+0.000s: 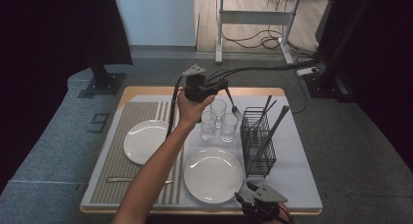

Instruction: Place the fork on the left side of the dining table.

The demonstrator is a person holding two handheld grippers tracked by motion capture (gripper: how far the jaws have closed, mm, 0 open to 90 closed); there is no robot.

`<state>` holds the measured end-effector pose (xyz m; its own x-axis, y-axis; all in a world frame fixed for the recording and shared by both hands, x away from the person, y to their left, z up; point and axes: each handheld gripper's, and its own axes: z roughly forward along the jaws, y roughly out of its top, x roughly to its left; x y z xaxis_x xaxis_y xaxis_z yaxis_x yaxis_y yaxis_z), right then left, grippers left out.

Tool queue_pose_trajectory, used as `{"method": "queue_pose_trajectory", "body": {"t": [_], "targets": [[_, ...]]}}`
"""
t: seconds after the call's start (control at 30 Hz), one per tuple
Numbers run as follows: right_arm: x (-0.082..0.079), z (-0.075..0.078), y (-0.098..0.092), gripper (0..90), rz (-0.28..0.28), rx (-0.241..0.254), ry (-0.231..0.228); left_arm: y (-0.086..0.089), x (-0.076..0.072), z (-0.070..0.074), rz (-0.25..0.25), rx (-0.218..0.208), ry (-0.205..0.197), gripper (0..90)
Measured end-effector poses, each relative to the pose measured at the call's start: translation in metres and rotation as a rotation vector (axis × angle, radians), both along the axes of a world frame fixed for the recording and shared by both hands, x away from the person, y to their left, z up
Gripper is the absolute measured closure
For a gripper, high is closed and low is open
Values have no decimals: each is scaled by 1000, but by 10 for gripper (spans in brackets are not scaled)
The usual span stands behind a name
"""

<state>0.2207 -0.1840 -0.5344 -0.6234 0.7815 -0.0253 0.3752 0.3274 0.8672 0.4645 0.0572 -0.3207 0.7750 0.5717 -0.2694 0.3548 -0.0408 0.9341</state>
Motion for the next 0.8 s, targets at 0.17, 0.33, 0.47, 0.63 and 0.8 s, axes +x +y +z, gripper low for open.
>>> {"method": "queue_pose_trajectory", "body": {"t": [0.17, 0.33, 0.47, 0.63, 0.8], "targets": [[1, 0, 0, 418, 1, 0, 0, 4, -2, -3, -4, -3, 7, 874], [1, 0, 0, 418, -2, -2, 0, 7, -3, -7, -4, -4, 16, 874], [1, 0, 0, 418, -1, -2, 0, 10, -5, -10, -2, -11, 23, 874], [1, 1, 1, 418, 3, 5, -5, 15, -7, -13, -3, -18, 32, 874], [1, 1, 0, 418, -1, 7, -8, 21, -9, -15, -1, -26, 38, 875]]}}
